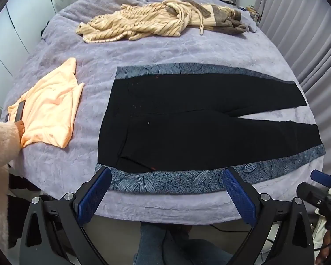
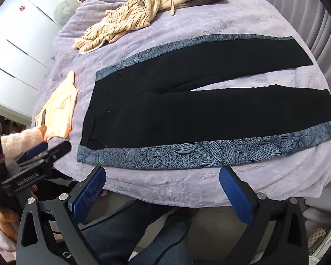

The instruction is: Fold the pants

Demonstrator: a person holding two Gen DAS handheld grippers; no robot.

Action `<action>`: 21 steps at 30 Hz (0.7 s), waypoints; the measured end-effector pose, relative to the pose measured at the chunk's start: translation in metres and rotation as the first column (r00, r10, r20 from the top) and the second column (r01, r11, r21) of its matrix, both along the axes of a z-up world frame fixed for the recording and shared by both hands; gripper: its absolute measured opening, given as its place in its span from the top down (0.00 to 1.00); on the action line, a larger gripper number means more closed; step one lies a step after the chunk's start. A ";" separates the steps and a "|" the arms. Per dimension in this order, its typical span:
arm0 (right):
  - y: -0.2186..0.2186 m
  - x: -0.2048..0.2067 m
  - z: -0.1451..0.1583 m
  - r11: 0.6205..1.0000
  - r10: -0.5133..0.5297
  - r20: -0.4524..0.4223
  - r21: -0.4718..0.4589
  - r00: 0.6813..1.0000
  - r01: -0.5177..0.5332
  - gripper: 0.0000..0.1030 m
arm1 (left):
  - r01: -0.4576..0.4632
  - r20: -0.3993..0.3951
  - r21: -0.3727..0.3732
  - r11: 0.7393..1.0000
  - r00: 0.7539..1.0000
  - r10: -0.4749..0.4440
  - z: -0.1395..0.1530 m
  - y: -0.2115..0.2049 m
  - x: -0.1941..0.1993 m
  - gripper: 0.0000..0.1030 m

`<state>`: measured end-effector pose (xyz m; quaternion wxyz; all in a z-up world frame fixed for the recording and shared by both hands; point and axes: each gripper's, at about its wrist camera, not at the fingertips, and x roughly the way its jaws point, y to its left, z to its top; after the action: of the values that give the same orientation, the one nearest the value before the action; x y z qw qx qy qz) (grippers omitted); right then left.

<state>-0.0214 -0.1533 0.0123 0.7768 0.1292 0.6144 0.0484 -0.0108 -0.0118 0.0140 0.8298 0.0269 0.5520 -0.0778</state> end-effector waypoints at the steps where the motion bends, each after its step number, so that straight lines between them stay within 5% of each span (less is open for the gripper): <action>1: 0.000 0.000 0.001 1.000 0.001 -0.003 -0.015 1.000 -0.001 0.00 | -0.004 0.017 0.017 1.000 1.000 0.003 0.004 -0.002 -0.001 0.01; 8: -0.015 -0.008 0.006 0.992 -0.055 0.001 -0.112 0.998 0.055 0.00 | 0.009 0.011 0.029 1.000 1.000 -0.009 0.004 -0.008 -0.007 0.01; 21: -0.014 -0.020 0.003 0.992 -0.074 -0.006 -0.102 0.997 0.073 0.00 | -0.002 0.012 0.047 0.999 1.000 0.001 -0.001 -0.008 -0.013 0.01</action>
<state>-0.0410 -0.1677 0.0156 0.7805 0.1123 0.6148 -0.0120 -0.0238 -0.0196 0.0133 0.8322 0.0466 0.5488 -0.0639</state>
